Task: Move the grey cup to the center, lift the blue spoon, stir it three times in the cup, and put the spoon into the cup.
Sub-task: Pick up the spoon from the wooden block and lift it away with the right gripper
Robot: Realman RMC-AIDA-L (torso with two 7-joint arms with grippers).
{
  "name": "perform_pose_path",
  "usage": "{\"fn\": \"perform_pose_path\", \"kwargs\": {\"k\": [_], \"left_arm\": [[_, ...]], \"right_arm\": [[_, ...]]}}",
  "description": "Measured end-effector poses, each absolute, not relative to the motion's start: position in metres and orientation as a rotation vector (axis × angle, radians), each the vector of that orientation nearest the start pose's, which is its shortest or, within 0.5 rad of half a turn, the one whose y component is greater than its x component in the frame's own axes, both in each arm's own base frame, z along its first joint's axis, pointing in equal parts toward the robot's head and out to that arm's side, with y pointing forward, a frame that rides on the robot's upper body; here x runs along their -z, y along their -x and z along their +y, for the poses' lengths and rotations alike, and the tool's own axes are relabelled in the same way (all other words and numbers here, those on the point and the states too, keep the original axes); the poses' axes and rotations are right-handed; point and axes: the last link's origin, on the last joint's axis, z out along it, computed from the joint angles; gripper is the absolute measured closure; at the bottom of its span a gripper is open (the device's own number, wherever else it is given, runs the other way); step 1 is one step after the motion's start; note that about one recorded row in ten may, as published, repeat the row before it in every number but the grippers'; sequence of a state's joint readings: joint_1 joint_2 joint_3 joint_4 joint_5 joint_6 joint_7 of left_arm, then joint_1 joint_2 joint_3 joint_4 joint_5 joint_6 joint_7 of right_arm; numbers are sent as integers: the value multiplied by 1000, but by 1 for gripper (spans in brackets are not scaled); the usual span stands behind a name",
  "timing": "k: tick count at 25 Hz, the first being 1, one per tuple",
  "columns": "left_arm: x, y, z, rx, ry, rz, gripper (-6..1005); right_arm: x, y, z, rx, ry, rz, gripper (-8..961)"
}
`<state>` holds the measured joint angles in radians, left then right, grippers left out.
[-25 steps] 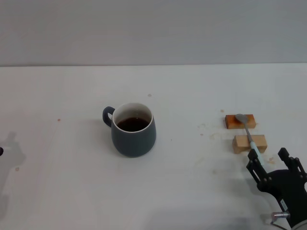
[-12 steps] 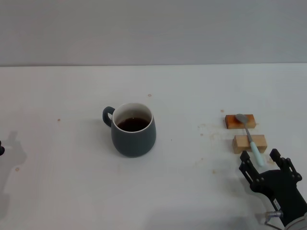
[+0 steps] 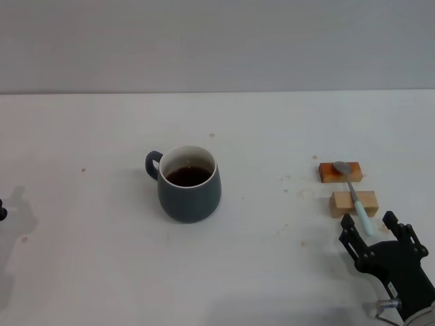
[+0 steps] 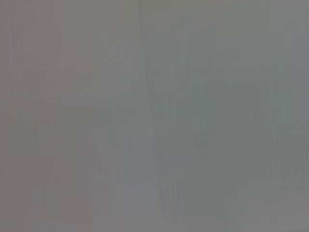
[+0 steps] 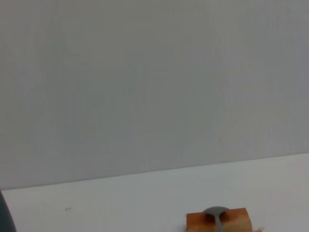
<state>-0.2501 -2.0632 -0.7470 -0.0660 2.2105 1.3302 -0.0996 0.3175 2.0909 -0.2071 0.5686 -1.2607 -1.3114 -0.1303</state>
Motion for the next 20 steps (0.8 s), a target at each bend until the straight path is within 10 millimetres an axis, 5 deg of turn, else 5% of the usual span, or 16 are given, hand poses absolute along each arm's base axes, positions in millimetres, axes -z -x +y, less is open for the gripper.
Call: {"fn": "perform_pose_path", "kwargs": {"k": [20], "left_arm": [[-10,386,253,532,1530,-496,1001]], "right_arm": [[110,-312,222,-640,1707,852,372]]}}
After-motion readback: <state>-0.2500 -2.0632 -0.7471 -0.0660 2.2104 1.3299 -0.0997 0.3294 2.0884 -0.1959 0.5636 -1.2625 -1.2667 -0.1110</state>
